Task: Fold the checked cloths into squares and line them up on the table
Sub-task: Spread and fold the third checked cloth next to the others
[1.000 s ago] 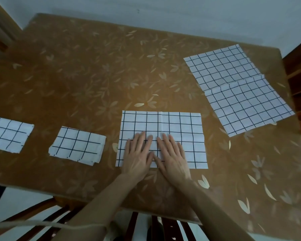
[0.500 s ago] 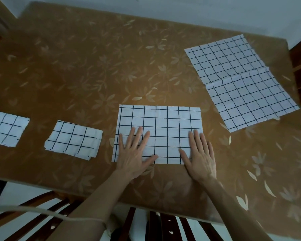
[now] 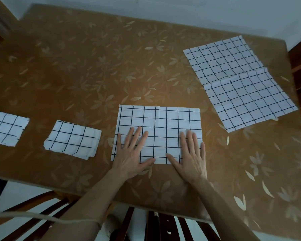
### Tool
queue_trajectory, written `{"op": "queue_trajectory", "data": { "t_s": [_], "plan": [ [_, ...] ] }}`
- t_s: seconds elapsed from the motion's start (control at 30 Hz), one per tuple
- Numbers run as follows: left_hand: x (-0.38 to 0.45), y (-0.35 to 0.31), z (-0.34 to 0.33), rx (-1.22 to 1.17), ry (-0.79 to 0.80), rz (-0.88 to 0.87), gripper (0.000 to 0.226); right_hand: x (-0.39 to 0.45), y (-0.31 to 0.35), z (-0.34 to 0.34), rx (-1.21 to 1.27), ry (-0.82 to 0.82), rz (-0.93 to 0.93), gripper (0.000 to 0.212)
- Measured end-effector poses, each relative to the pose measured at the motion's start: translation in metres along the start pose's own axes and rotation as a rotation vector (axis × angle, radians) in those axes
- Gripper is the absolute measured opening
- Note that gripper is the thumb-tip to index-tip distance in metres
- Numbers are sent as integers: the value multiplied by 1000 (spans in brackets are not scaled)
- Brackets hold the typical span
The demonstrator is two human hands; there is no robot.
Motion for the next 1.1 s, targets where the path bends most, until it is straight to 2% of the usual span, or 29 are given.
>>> {"op": "queue_trajectory", "data": {
  "t_s": [0.2,0.3,0.4,0.5,0.57,0.7,0.83,0.93,1.03,1.1],
  "plan": [
    [-1,1,4,47,24,-22,100,-2,-9,6,37,13,-34,93],
    [1,0,5,60,27,-6,98,-1,-10,13,158,-17,-43,84],
    [4,-7,7,45,-28,-50,90,4,-12,24,323,-137,-180,73],
    [8,-23,7,56,-65,-118,75,14,-14,37,415,-201,-381,71],
    [11,-33,5,67,-53,-131,69,22,-14,45,457,-150,-477,75],
    [14,-42,4,79,-22,-87,66,36,-14,60,444,70,-636,78],
    [13,-46,7,87,3,-59,67,47,-18,64,531,189,-706,73],
    [14,-48,9,93,1,-59,67,49,-18,63,589,211,-727,74],
    [14,-47,10,98,-8,-65,67,46,-14,65,742,153,-726,56],
    [15,-47,11,95,-13,-62,70,44,-12,69,824,123,-732,54]
  ]
}}
Point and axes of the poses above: each hand's wrist, its own x-axis towards the middle knuckle, its own z-axis out of the back of the hand, y = z × x, the point moved 1 cm from there along x, towards the middle knuckle, and after that the axes turned 5 degrees about -z, right-handed, at the moved point
